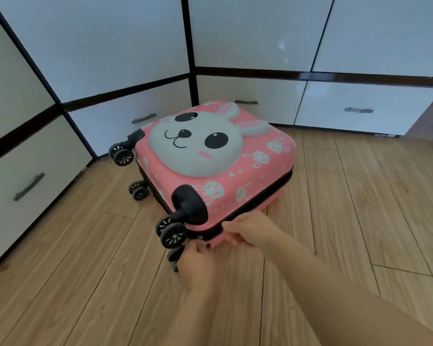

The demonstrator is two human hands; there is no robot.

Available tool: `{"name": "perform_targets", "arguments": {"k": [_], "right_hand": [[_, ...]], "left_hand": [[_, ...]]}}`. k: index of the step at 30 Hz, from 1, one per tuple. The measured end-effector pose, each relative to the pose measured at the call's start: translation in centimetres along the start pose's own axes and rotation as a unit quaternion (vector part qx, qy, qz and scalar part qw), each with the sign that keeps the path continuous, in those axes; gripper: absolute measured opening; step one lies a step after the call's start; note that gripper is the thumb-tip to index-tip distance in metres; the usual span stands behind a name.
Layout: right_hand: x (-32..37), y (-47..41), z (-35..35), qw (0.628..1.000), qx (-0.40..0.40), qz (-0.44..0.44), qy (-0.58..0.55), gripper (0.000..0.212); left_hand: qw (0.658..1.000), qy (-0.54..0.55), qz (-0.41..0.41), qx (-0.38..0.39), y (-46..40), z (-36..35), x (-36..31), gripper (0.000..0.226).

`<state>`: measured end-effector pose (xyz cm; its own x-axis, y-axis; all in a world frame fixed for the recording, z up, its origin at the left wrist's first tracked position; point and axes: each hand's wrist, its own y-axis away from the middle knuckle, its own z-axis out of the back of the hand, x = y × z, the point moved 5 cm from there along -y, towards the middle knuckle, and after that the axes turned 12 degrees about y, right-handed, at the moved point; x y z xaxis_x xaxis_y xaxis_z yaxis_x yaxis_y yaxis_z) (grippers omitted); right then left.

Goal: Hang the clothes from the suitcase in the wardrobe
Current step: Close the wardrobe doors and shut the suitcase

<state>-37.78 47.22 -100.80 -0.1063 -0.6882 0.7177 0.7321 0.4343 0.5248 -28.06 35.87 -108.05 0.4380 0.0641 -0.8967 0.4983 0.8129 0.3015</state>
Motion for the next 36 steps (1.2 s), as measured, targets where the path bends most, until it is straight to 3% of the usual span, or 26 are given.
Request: {"name": "perform_targets", "arguments": {"k": [5,8,10,14,19,25,28,31,36], "right_hand": [[-5.2,-2.3,4.8,0.982,-0.157,-0.107,-0.019,0.018],[-5.1,-2.3,6.1,0.967,-0.22,-0.127,0.003,0.057],[-3.8,-2.3,5.5,0.979,-0.189,-0.073,-0.005,0.072],[-3.1,-2.8,2.5,0.993,-0.071,-0.035,-0.091,0.064],[-3.5,-3.9,2.9,0.993,-0.085,-0.02,-0.08,0.047],[-4.2,-3.8,4.1,0.99,-0.122,-0.056,-0.039,0.045],[-4.6,-3.4,4.5,0.991,-0.113,-0.066,-0.038,0.041],[-4.7,-3.1,4.3,0.992,-0.107,-0.06,-0.024,0.051],[-3.9,-2.9,3.1,0.992,-0.103,-0.051,-0.046,0.059]], "left_hand": [[0.988,-0.006,0.029,-0.154,-3.2,7.0,0.4,0.025],[0.977,-0.029,0.05,-0.203,-5.5,10.7,0.9,0.03],[0.974,-0.054,0.054,-0.215,-6.7,12.8,1.1,0.028],[0.975,-0.133,0.032,-0.173,-8.4,13.9,1.1,0.026],[0.965,-0.185,-0.005,-0.188,-7.1,12.2,1.1,0.039],[0.963,-0.185,-0.029,-0.195,-5.0,10.8,1.2,0.023],[0.963,-0.218,-0.076,-0.142,-5.5,11.5,1.0,0.019],[0.944,-0.297,-0.131,-0.066,-7.8,14.0,0.5,0.02],[0.94,-0.307,-0.141,-0.036,-9.2,14.2,0.3,0.023]]}}
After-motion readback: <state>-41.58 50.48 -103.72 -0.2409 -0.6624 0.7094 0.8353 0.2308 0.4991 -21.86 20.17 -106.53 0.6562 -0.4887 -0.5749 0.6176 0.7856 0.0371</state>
